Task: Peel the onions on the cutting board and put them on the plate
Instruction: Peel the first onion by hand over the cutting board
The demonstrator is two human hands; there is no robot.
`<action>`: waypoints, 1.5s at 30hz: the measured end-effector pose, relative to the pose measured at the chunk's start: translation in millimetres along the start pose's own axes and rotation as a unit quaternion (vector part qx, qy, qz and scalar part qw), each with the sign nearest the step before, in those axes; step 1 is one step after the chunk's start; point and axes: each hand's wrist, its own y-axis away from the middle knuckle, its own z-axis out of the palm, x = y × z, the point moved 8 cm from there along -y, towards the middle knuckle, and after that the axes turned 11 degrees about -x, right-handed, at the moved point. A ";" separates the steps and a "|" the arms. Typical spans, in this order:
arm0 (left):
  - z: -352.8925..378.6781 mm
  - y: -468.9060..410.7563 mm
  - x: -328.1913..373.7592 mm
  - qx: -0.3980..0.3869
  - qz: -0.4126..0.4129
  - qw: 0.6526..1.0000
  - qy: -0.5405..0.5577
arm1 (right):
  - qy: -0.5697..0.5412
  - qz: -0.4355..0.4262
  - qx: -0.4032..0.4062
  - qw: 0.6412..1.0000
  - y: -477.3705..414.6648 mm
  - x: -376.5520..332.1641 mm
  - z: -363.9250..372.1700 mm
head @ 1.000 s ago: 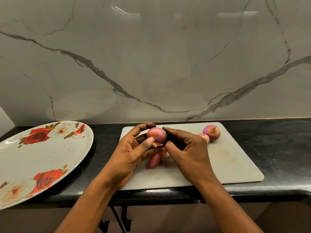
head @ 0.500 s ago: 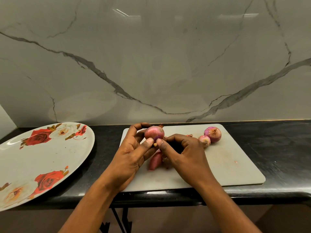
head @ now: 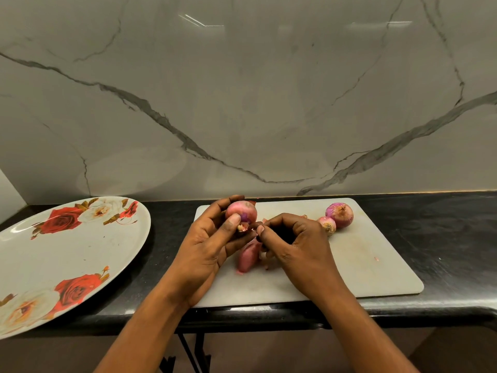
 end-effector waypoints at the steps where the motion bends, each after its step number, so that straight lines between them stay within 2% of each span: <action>1: -0.7 0.1 0.6 0.003 0.002 1.000 -0.003 | -0.002 0.002 0.003 1.000 0.3 0.2 -1.0; 17: -4.6 -0.2 0.8 0.008 0.007 1.000 -0.008 | -0.006 0.014 0.057 0.998 4.5 5.5 -8.1; 24: 5.7 3.1 3.6 -0.044 0.017 0.998 -0.052 | -0.024 -0.002 -0.007 1.000 3.4 -5.4 3.1; 32: 9.5 4.5 9.3 -0.037 0.028 0.997 -0.067 | -0.031 0.020 -0.057 0.998 0.8 -1.3 9.5; 37: 8.5 2.9 6.3 -0.032 0.009 0.999 -0.034 | -0.026 0.009 -0.069 0.997 -0.3 -1.8 10.3; 41: 6.3 2.0 1.9 -0.027 -0.015 0.999 0.010 | -0.069 0.008 -0.078 0.995 -1.5 -0.6 9.2; 45: 6.8 0.8 0.0 -0.028 -0.023 0.999 0.034 | -0.054 0.006 -0.061 0.997 -2.2 1.3 8.3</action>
